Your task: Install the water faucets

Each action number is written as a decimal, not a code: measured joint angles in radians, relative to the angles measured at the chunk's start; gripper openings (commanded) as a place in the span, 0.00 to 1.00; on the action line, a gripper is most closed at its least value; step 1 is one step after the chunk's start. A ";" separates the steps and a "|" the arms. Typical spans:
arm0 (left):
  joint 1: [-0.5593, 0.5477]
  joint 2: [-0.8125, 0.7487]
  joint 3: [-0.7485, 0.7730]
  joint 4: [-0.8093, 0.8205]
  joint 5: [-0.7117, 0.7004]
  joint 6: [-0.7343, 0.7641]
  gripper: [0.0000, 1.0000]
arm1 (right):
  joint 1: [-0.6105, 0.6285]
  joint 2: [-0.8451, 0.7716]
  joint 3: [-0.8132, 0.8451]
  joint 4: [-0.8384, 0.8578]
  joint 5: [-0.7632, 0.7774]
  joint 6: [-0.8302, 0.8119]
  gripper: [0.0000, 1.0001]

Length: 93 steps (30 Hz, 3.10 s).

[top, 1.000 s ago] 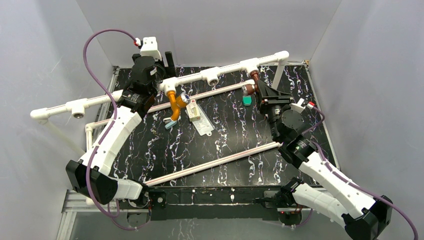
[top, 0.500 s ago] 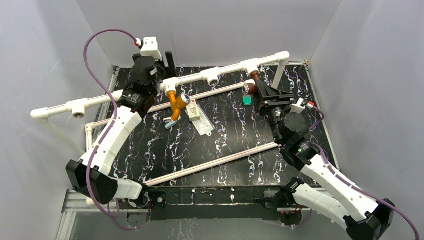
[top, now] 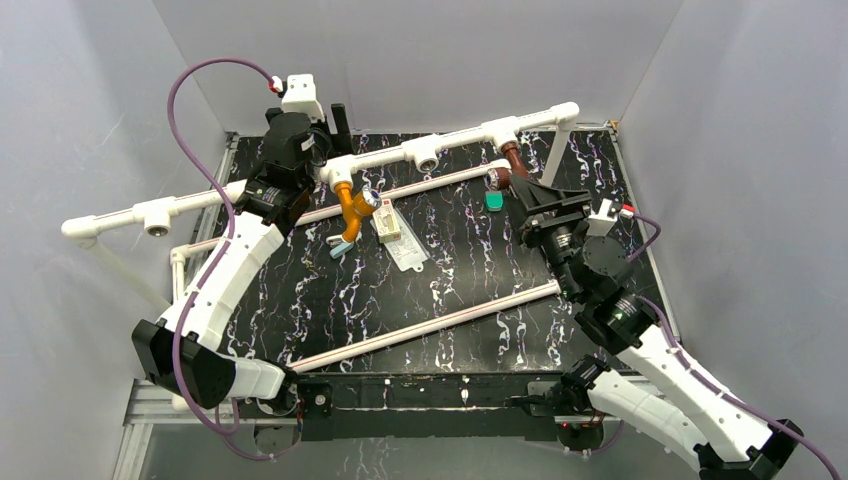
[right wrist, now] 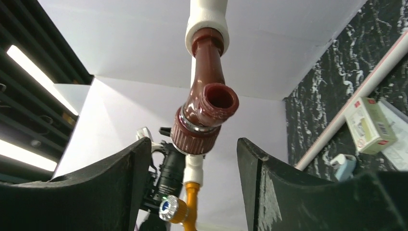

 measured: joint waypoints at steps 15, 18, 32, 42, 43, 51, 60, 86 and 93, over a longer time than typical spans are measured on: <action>0.000 0.001 0.000 0.000 0.000 0.000 0.80 | 0.000 -0.098 0.083 -0.280 -0.154 -0.551 0.76; 0.000 0.001 0.000 0.000 0.000 0.000 0.80 | 0.000 -0.098 0.138 -0.335 -0.196 -0.754 0.76; 0.000 0.001 0.001 0.000 0.000 0.000 0.80 | 0.000 -0.132 0.214 -0.404 -0.307 -1.827 0.79; -0.001 0.001 0.001 0.000 -0.001 0.000 0.80 | 0.000 -0.096 0.132 -0.269 -0.404 -2.580 0.79; -0.001 0.001 0.001 0.000 -0.001 0.000 0.80 | 0.000 -0.084 0.126 -0.252 -0.403 -2.617 0.80; -0.001 0.001 0.001 0.000 -0.002 0.000 0.80 | 0.000 0.040 0.114 -0.080 -0.374 -2.827 0.81; -0.002 0.001 0.001 0.000 -0.001 0.000 0.80 | 0.000 0.161 0.080 0.060 -0.298 -2.898 0.68; -0.002 0.001 0.001 0.000 -0.001 0.000 0.80 | 0.000 0.191 0.064 0.252 -0.181 -2.382 0.01; -0.002 0.001 0.001 -0.001 0.000 0.000 0.80 | 0.000 0.187 0.074 0.280 -0.062 -1.916 0.01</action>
